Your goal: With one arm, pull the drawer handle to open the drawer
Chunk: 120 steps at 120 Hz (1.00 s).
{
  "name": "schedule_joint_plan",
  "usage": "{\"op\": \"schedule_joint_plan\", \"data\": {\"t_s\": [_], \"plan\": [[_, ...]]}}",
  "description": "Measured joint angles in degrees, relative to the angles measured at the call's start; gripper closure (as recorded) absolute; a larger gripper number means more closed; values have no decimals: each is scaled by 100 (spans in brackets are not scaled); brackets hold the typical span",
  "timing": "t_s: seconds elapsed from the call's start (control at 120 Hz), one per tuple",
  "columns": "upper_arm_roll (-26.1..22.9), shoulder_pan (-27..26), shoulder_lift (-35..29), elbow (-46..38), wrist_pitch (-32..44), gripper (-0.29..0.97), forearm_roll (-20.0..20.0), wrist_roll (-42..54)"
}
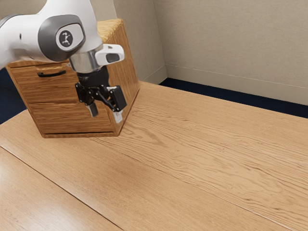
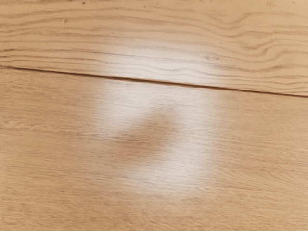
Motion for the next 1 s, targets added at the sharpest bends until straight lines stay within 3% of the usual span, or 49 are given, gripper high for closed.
{"op": "schedule_joint_plan", "data": {"t_s": [0.217, 0.4, 0.575, 0.7, 0.85, 1.0], "plan": [[118, 58, -74, 95, 82, 0, -177, 35], [158, 343, -578, 415, 36, 0, -358, -26], [823, 128, -550, 408, 29, 0, -398, -186], [987, 355, -371, 337, 22, 0, -400, -350], [1017, 819, -287, 163, -62, 0, -393, -1125], [1008, 1087, -40, 112, -113, 0, -396, -2600]]}}
